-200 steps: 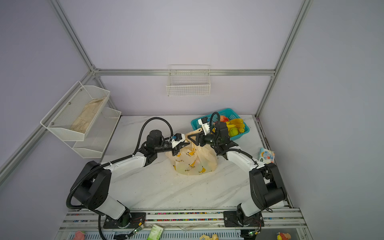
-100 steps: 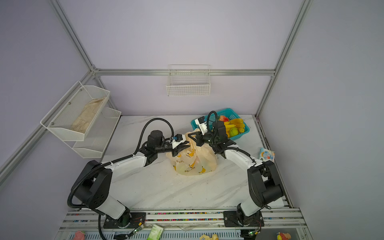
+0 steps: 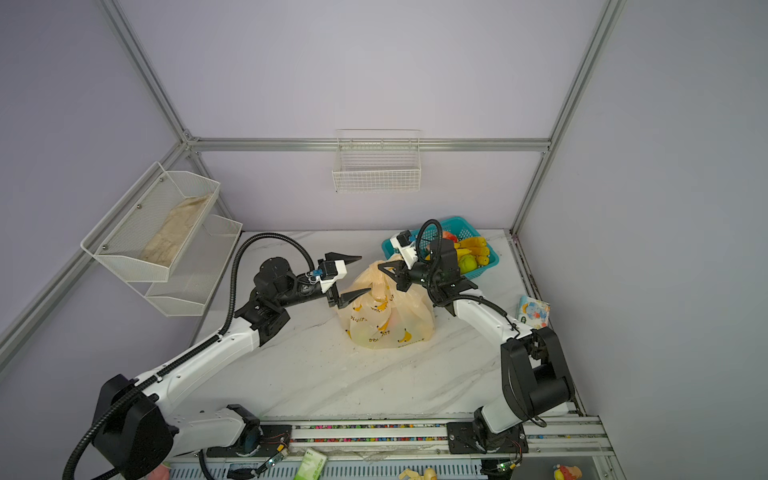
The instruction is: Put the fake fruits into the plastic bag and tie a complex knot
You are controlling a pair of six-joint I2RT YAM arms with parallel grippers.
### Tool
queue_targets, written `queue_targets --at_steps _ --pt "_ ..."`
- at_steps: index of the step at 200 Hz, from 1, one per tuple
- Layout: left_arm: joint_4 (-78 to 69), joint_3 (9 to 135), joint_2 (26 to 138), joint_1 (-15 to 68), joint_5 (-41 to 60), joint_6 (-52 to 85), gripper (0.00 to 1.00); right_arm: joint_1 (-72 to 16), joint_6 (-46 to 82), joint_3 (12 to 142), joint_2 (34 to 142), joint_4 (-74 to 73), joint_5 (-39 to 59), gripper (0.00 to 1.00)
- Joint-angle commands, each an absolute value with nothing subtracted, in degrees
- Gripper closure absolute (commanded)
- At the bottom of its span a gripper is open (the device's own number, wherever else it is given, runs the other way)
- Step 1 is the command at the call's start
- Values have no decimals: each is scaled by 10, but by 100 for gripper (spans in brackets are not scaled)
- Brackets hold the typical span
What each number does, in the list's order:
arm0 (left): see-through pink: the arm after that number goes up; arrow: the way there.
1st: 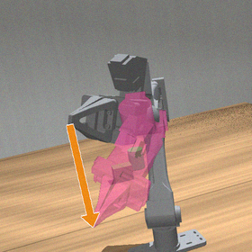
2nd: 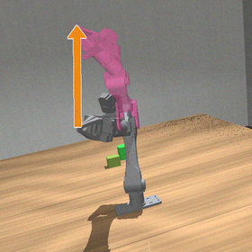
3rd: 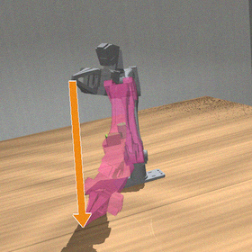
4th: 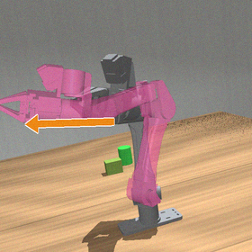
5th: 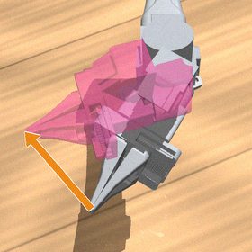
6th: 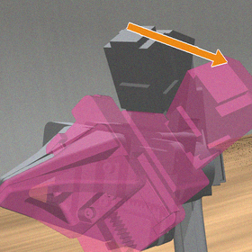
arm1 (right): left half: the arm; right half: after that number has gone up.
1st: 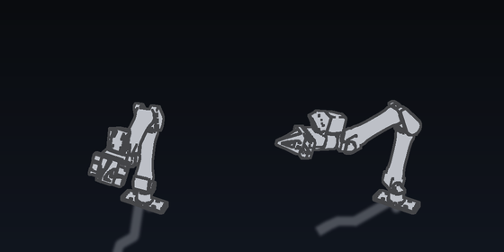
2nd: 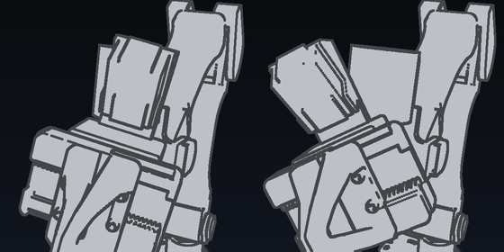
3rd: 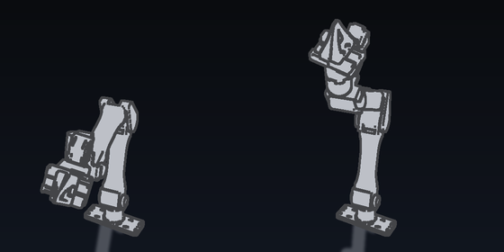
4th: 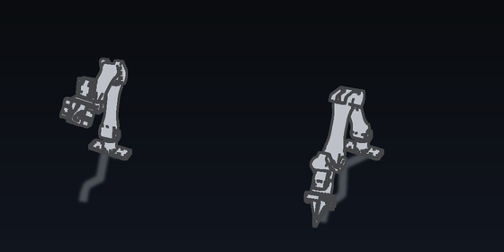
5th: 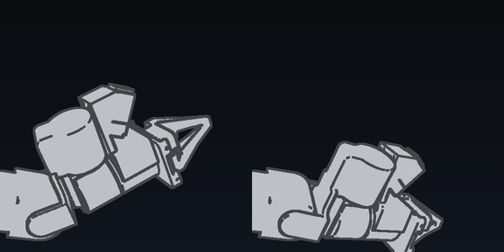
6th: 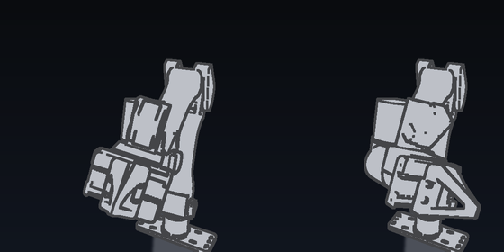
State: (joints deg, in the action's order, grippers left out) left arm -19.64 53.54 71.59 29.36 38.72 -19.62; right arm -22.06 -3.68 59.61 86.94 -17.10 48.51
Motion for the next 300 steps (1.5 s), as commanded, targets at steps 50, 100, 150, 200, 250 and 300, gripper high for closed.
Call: queue_targets --at_steps 50,100,150,200,250,300 --pt "-69 652 794 271 367 -144 18 -219 -46 585 818 -221 542 100" --pt "-39 708 859 271 413 -125 25 -219 -31 581 823 -237 550 100" --pt "-2 748 897 270 429 -140 50 -220 -31 583 822 -237 544 100" --pt "8 741 901 267 410 -188 77 -220 -24 582 823 -238 539 100" --pt "-93 674 877 268 357 -280 100 -220 -20 575 825 -237 531 100" --pt "-115 638 865 268 335 -361 100 -220 -111 563 812 -202 447 83"
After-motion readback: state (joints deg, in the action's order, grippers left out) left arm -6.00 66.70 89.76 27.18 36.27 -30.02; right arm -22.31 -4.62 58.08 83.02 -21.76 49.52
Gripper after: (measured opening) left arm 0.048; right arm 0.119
